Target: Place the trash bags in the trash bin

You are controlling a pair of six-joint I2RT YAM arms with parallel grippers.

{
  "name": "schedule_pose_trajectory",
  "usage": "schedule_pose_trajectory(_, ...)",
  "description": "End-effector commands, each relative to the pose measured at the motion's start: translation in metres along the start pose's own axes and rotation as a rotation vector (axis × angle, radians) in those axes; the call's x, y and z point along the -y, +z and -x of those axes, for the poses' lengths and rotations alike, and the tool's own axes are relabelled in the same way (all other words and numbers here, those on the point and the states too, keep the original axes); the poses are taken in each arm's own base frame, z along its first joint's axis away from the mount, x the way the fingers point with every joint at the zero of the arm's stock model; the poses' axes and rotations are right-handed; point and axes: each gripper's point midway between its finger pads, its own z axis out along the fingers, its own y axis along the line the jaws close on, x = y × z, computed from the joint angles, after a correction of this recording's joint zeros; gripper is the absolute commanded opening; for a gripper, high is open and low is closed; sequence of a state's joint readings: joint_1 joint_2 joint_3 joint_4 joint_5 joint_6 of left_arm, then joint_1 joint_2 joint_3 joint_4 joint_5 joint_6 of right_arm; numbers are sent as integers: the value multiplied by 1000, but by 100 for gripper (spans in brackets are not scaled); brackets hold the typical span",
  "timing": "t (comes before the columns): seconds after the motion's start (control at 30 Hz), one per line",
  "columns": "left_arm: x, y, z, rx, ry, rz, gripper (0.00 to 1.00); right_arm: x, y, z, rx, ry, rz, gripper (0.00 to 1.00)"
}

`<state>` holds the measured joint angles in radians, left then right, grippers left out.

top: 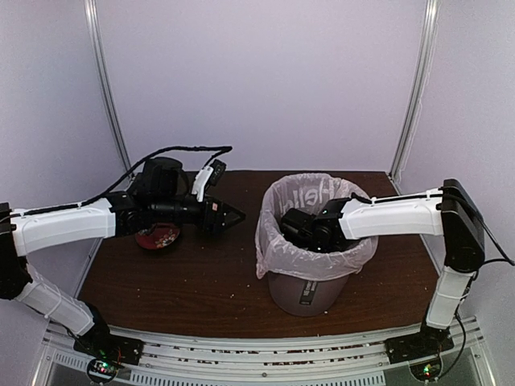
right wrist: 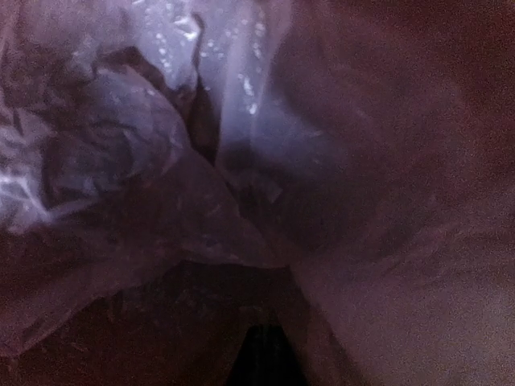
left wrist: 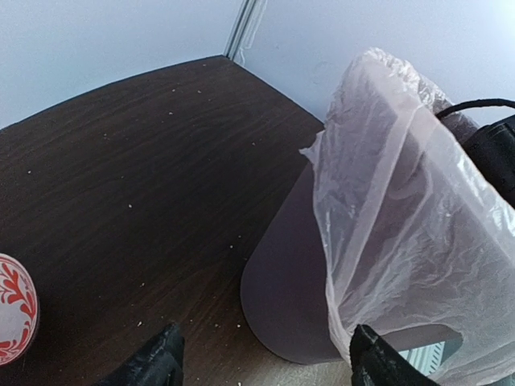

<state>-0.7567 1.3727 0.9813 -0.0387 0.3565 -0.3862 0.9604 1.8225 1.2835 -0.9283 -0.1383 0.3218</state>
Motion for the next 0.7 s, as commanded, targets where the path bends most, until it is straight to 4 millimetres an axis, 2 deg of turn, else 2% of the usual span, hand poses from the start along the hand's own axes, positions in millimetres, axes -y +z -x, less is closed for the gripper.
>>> schedule_pose_trajectory(0.0, 20, 2, 12, 56, 32, -119, 73, -5, -3, 2, 23, -6, 12, 1)
schedule_pose_trajectory(0.33, 28, 24, -9, -12, 29, -206, 71, -12, -43, 20, 112, 6, 13, 1)
schedule_pose_trajectory(0.67, 17, 42, -29, -63, 35, -196, 69, -15, -87, 27, 203, 36, 23, 1)
